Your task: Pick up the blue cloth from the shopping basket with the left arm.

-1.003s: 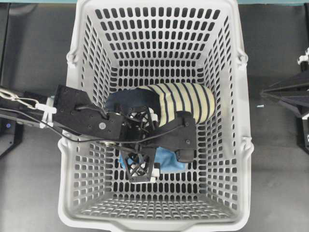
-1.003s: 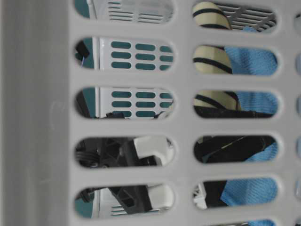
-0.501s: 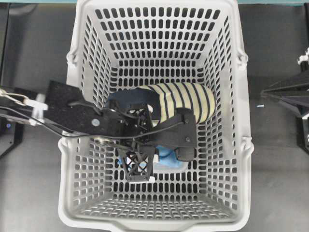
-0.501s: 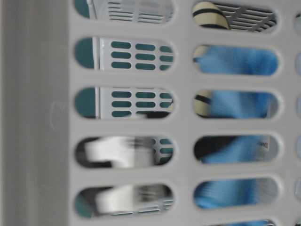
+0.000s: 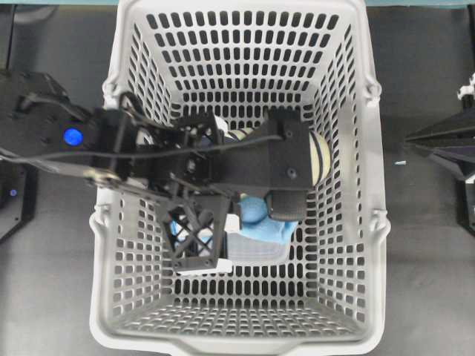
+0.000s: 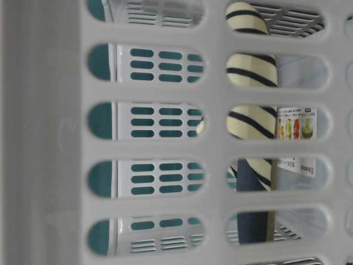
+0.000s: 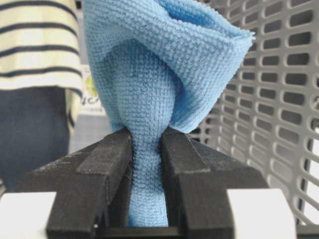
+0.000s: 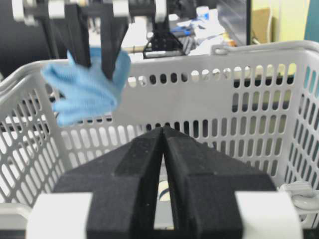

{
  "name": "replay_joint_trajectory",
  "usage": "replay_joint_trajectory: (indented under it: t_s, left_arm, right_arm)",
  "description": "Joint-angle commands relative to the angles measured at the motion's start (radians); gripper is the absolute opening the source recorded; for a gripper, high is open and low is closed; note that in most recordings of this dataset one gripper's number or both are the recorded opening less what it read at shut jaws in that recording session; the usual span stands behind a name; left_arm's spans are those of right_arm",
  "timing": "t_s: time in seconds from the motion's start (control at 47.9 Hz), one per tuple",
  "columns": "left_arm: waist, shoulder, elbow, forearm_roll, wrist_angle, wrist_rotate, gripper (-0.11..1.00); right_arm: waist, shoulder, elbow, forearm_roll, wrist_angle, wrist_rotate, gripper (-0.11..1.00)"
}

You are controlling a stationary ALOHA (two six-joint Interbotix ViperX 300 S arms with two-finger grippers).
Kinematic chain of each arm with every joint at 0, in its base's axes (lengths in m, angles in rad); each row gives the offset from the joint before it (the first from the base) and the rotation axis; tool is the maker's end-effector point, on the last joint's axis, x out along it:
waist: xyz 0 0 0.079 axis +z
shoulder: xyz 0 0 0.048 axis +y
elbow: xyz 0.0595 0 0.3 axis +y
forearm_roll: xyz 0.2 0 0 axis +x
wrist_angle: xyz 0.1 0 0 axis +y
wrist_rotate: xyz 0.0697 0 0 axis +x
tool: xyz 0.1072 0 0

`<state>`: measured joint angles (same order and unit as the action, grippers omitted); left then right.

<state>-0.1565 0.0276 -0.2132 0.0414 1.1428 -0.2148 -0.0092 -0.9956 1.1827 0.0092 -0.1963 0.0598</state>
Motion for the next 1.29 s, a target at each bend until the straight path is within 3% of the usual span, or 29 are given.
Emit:
replay_joint_trajectory:
  t_s: [0.0, 1.274]
  left_arm:
    - [0.000, -0.035, -0.038, 0.003, 0.021, 0.002, 0.15]
    - [0.000, -0.029, -0.028, 0.003, 0.026, 0.005, 0.15]
  right_arm:
    - [0.000, 0.005, -0.011, 0.003, -0.012, 0.002, 0.00]
    - [0.000, -0.012, -0.011, 0.003, -0.012, 0.014, 0.00]
